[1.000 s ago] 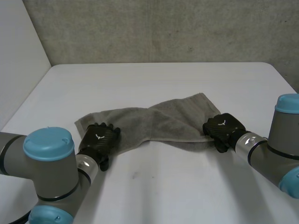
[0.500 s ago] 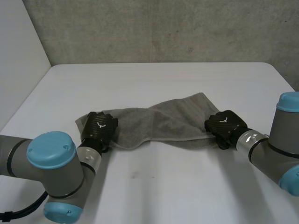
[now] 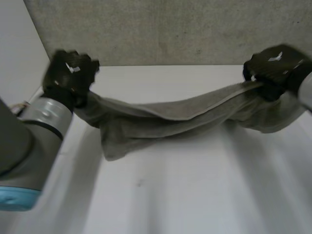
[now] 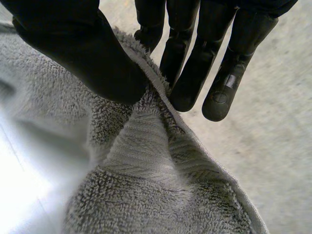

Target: Fold the towel.

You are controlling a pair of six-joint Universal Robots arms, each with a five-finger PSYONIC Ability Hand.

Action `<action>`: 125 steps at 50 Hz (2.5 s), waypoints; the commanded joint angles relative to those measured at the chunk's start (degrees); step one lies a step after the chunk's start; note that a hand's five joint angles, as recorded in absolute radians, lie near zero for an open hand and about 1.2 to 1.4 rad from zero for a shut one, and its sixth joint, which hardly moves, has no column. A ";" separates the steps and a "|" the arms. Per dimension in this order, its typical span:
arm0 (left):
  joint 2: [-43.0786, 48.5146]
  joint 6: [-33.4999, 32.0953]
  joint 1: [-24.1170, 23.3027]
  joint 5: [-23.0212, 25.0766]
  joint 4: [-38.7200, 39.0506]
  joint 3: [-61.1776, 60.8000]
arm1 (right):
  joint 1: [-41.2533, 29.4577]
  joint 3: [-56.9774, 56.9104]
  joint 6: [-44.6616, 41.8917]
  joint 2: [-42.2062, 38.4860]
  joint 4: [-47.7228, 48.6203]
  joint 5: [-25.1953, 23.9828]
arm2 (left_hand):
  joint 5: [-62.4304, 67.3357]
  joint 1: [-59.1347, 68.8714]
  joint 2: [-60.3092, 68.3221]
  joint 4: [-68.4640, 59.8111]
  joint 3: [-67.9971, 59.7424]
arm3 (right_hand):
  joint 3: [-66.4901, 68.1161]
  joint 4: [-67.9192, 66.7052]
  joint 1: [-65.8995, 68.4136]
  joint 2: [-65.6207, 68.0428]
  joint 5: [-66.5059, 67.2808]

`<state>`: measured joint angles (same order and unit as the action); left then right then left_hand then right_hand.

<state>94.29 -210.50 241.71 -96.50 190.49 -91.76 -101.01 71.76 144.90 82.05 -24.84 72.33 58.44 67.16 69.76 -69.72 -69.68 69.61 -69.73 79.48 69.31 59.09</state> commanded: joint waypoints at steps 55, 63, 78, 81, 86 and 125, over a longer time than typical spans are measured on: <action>14.96 18.64 8.78 9.84 -0.91 11.34 | 0.03 9.87 8.93 -7.51 21.34 -1.74 | 11.56 12.84 10.24 -10.28 -10.32 | 10.39 -10.27 0.52 10.69 10.91; 17.24 18.37 8.86 11.95 7.62 -7.03 | 0.12 22.10 3.11 -17.00 23.60 -2.89 | 11.56 12.84 10.24 -10.28 -10.32 | 10.39 -10.27 0.52 10.69 10.91; 21.46 18.29 8.60 12.66 14.29 -11.95 | 1.26 26.51 3.29 -16.31 26.77 -2.98 | -19.30 -18.01 -20.61 20.58 20.54 | 10.39 -10.27 0.52 10.69 10.91; 21.98 18.20 8.60 12.66 15.17 -12.04 | 1.43 26.77 3.29 -16.22 26.86 -2.98 | -25.57 -24.28 -26.88 26.85 26.81 | 10.39 -10.27 0.52 10.69 10.91; 23.13 18.11 8.69 12.57 16.49 -12.04 | 1.61 27.21 3.29 -16.31 27.56 -2.98 | -28.62 -27.34 -29.94 29.90 29.86 | 10.39 -10.27 0.52 10.69 10.91; 16.37 8.79 9.04 11.78 18.87 -14.15 | 2.58 24.84 8.74 -13.76 22.75 -2.28 | 11.56 12.84 10.24 -10.28 -10.32 | -43.20 43.32 -53.07 -42.90 -42.68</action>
<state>113.52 -201.93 250.20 -84.48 208.95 -104.81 -98.66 98.06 153.81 67.90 2.31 69.69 58.03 67.25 69.55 -69.48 -69.43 41.52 -41.51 46.44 40.33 32.10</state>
